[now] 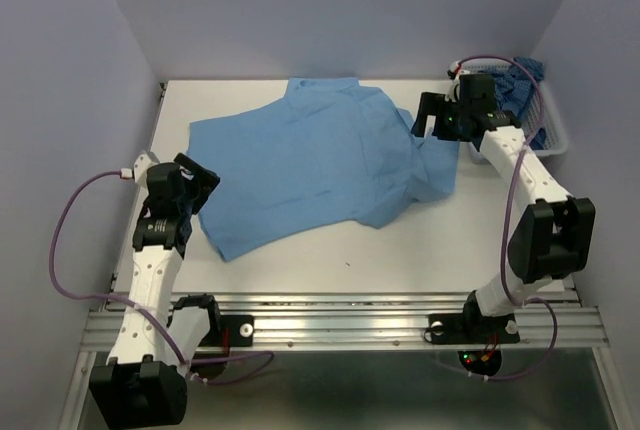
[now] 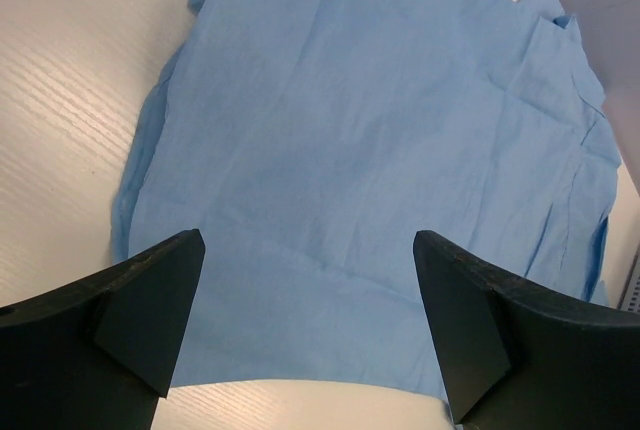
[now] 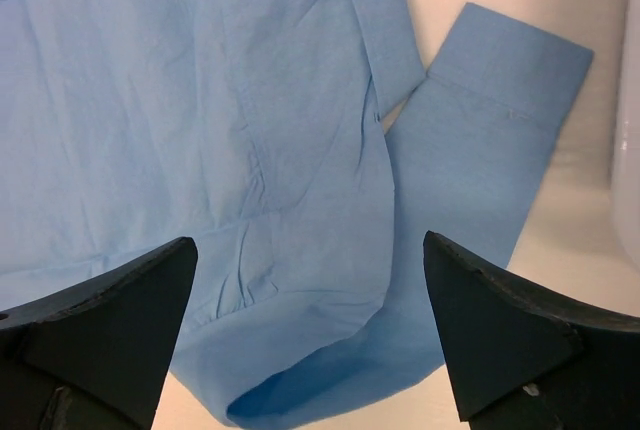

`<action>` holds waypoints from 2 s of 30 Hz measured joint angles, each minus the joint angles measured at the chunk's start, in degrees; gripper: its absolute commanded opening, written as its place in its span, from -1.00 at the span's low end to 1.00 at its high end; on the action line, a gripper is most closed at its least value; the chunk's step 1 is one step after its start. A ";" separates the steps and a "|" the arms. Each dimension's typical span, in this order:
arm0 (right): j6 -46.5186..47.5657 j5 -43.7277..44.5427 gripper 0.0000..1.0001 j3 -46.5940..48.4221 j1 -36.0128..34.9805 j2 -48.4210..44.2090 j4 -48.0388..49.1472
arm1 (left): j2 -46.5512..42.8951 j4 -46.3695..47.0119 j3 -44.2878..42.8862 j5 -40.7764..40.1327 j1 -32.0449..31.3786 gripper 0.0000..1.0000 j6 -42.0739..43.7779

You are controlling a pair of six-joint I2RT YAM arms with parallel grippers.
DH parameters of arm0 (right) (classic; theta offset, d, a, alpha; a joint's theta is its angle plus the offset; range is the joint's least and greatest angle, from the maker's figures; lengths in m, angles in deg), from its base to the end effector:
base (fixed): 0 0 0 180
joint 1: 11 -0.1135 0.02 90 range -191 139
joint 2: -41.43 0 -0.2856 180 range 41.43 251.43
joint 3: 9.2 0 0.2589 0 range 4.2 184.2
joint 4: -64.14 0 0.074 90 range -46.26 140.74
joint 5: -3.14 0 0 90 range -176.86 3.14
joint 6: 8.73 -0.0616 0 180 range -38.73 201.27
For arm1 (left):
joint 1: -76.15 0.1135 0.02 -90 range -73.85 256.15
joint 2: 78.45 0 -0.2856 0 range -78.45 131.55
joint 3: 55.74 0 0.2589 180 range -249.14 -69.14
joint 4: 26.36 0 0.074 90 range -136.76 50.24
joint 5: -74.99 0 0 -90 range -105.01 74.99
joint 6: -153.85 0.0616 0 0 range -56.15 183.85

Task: Fold and stack the long sleeve shirts
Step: Flatten the shirt out, then fold the shirt

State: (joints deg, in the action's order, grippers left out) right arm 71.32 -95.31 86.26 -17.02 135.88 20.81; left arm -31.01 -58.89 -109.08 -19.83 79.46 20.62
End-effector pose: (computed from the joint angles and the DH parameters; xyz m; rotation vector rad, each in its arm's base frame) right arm 0.3976 0.0510 0.3120 0.0039 2.3198 0.3120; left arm 0.2047 0.0170 0.2898 -0.8593 1.8633 -0.3511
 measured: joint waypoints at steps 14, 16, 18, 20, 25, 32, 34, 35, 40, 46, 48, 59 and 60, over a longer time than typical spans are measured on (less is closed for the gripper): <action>-8.59 15.54 1.00 -10.82 -0.02 -5.20 3.61 | 0.57 0.68 0.66 1.49 0.02 0.97 1.16; -10.67 19.91 1.00 -12.76 0.00 -5.29 3.67 | 1.01 1.46 1.55 2.19 0.00 0.97 1.16; -12.90 23.65 1.00 -15.80 0.46 -5.64 3.52 | 2.05 2.60 2.69 3.10 -0.17 0.97 1.14; -14.80 25.55 1.00 -18.88 1.18 -5.62 3.32 | 3.67 3.82 3.48 4.13 -0.76 0.97 1.03; -17.22 27.06 0.88 -22.36 2.67 -3.85 3.26 | 9.92 6.58 3.58 4.92 -5.99 0.97 0.92; -18.49 24.06 -0.19 -26.23 3.34 0.52 7.50 | 13.51 9.75 3.58 4.46 -8.31 0.97 0.96; -18.27 21.64 -0.54 -27.39 3.34 1.25 9.03 | 15.12 12.37 3.58 4.42 -8.48 0.97 1.03; -18.29 21.05 -0.62 -27.56 3.32 1.31 9.60 | 16.02 13.29 3.58 4.46 -8.57 0.97 1.07; -17.77 16.00 -0.99 -29.35 3.69 -0.22 11.43 | 21.46 17.79 3.58 4.70 -9.94 0.97 1.20; -16.83 13.92 -0.99 -30.45 3.69 -10.58 2.78 | 26.62 22.08 3.58 4.76 -11.63 0.97 1.42; -16.44 11.17 -0.99 -29.14 3.69 -15.93 -3.56 | 28.02 23.63 3.58 4.79 -11.91 0.97 1.55; -17.33 -19.61 -0.92 -12.07 3.69 -25.94 -22.53 | 35.04 27.30 3.74 4.79 -12.24 0.97 2.27; -18.18 -22.21 -0.93 -11.52 3.69 -25.81 -22.21 | 35.01 27.41 3.82 4.79 -12.24 0.97 2.27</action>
State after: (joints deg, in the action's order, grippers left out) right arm 53.13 -117.52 74.74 -13.33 110.07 -1.40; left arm 4.00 -31.49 -105.26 -15.05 67.22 22.90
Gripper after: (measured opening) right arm 0.053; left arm 0.986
